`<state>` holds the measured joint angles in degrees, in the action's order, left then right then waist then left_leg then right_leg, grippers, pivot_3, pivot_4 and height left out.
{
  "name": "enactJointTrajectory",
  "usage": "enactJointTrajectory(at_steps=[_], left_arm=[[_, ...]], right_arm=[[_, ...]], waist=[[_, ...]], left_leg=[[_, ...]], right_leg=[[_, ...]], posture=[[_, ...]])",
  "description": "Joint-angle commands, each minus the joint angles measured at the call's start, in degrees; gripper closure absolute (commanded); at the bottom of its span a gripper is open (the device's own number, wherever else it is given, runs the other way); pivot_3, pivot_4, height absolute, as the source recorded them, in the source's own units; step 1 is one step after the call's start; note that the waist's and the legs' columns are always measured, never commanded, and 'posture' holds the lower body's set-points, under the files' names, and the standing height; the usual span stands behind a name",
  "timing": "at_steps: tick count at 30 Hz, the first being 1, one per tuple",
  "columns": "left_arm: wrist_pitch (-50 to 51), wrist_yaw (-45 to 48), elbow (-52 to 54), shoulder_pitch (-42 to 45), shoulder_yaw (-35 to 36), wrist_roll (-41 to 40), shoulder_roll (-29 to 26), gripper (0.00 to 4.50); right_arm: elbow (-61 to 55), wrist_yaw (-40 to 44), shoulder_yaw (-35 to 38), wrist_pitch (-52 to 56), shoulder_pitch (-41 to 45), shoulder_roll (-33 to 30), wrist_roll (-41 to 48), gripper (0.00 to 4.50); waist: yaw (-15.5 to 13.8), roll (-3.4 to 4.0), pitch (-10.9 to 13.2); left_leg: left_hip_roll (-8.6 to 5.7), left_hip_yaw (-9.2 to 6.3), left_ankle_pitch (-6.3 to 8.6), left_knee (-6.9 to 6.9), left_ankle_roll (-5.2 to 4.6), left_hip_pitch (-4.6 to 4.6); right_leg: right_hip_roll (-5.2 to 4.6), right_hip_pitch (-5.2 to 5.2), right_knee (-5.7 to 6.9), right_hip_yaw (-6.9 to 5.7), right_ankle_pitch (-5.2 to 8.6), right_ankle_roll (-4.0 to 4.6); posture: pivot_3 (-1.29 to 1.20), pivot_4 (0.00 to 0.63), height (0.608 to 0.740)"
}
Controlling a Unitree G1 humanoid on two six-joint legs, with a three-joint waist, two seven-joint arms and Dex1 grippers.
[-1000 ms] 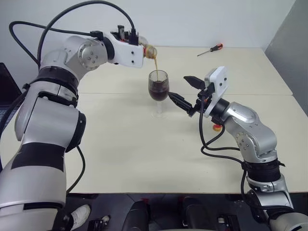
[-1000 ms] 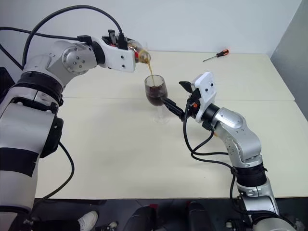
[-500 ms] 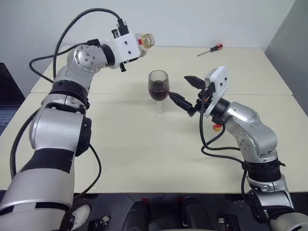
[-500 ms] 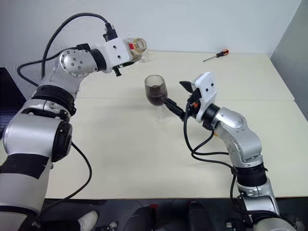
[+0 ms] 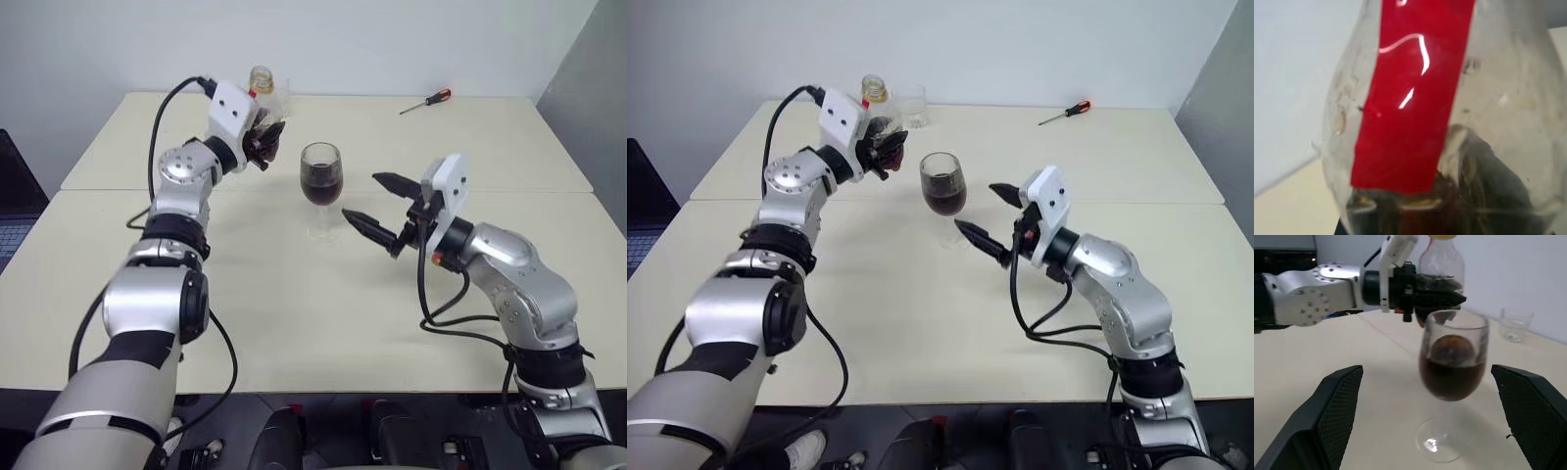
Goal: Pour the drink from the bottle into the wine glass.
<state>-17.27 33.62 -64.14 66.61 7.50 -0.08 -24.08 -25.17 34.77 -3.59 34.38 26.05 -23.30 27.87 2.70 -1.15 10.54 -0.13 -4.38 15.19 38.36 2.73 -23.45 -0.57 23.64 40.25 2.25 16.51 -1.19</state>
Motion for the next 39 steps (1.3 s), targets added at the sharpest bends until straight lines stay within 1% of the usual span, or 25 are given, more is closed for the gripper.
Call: enactJointTrajectory(at_steps=[1,4,7,11,14,19,24,29,30,31,35,38,39], left_arm=[[1.99,-5.41,10.51,-4.43,3.43,-3.64,0.38,3.1],[5.34,-8.67,17.77,-10.76,5.46,-6.08,1.0,3.1],[8.07,-11.69,24.95,-19.38,7.36,-7.84,1.51,3.1],[10.6,-14.08,31.99,-28.45,9.01,-9.82,2.23,3.1],[12.65,-15.72,34.86,-32.17,9.93,-11.14,3.08,3.1],[13.88,-16.58,36.27,-35.76,10.1,-11.76,3.19,3.1],[14.35,-16.86,33.51,-34.86,10.51,-12.32,2.4,3.1],[14.38,-17.0,32.91,-34.86,9.82,-11.48,1.9,3.1],[14.35,-17.17,32.97,-34.9,9.84,-11.44,1.87,2.45],[14.37,-17.24,33.06,-34.93,9.89,-11.48,1.86,2.26],[15.3,-17.25,34.13,-35.49,10.01,-11.84,1.79,0.92],[15.99,-17.25,35.45,-36.2,10.17,-11.99,1.7,0.03],[16.47,-17.32,36.33,-36.71,10.29,-12.07,1.6,0.03]], right_arm=[[-8.39,1.31,1.06,1.66,-4.38,-1.68,4.17,0.0],[-12.35,1.57,1.88,2.31,-8.88,-3.19,6.25,0.0],[-14.28,0.75,2.62,1.79,-12.99,-4.05,6.38,0.0],[-15.95,-1.39,3.44,1.8,-15.45,-3.26,6.76,0.0],[-16.89,-2.59,3.81,1.86,-16.54,-2.8,7.16,0.0],[-18.1,-4.17,4.21,2.12,-17.39,-2.68,8.42,0.0],[-18.37,-5.09,3.64,2.17,-17.37,-2.92,8.85,0.0],[-17.11,-5.36,3.06,1.83,-15.96,-2.93,8.23,0.0],[-16.88,-5.41,3.11,1.8,-15.65,-2.91,8.16,0.0],[-16.74,-5.48,3.18,1.85,-15.44,-2.9,8.18,0.0],[-16.28,-5.26,3.52,2.01,-15.01,-3.37,8.12,0.0],[-15.71,-4.98,3.82,1.76,-14.86,-3.79,7.98,0.0],[-15.52,-4.9,3.96,1.68,-14.81,-3.94,7.96,0.0]], waist=[[0.0,-0.01,-0.01],[-0.02,-0.02,-0.02],[-0.1,-0.03,-0.09],[-0.48,-0.05,-0.1],[-1.2,-0.1,-0.13],[-1.6,-0.25,-0.22],[-1.54,-0.27,-0.24],[-1.44,-0.29,-0.25],[-1.41,-0.29,-0.25],[-1.39,-0.29,-0.25],[-1.39,-0.29,-0.26],[-1.35,-0.3,-0.26],[-1.34,-0.3,-0.26]], left_leg=[[0.03,-0.02,0.0,0.02,0.0,0.0],[0.2,0.0,0.0,0.06,0.0,-0.01],[0.34,0.0,0.02,0.15,-0.03,0.01],[0.41,0.0,0.03,0.25,-0.03,0.03],[0.43,-0.03,0.1,0.38,-0.16,0.02],[0.26,-0.15,0.11,0.44,-0.17,0.07],[0.28,-0.15,0.11,0.42,-0.17,0.1],[0.27,-0.13,0.11,0.41,-0.17,0.12],[0.28,-0.13,0.11,0.41,-0.17,0.13],[0.28,-0.13,0.11,0.41,-0.17,0.13],[0.28,-0.12,0.11,0.4,-0.18,0.13],[0.28,-0.13,0.11,0.4,-0.18,0.13],[0.29,-0.12,0.11,0.4,-0.18,0.14]], right_leg=[[-0.03,-0.01,0.01,-0.01,0.0,0.0],[-0.05,-0.01,0.05,0.02,0.01,-0.01],[-0.04,-0.06,0.1,0.01,0.01,-0.01],[0.01,-0.1,0.14,0.0,0.01,-0.01],[0.05,-0.15,0.16,-0.04,0.01,-0.01],[0.07,-0.38,0.09,-0.12,0.03,-0.05],[0.09,-0.38,0.09,-0.15,0.03,-0.06],[0.13,-0.39,0.09,-0.13,0.03,-0.06],[0.14,-0.39,0.1,-0.13,0.03,-0.06],[0.14,-0.39,0.1,-0.13,0.03,-0.06],[0.14,-0.39,0.09,-0.12,0.03,-0.06],[0.15,-0.4,0.09,-0.13,0.03,-0.06],[0.15,-0.39,0.09,-0.12,0.03,-0.06]], posture=[[0.0,0.15,0.74],[0.0,0.15,0.74],[0.0,0.15,0.74],[0.0,0.15,0.74],[0.0,0.15,0.74],[0.0,0.15,0.74],[0.0,0.15,0.74],[0.0,0.15,0.74],[0.0,0.15,0.74],[0.0,0.15,0.74],[0.0,0.15,0.74],[0.0,0.15,0.74],[0.0,0.15,0.74]])
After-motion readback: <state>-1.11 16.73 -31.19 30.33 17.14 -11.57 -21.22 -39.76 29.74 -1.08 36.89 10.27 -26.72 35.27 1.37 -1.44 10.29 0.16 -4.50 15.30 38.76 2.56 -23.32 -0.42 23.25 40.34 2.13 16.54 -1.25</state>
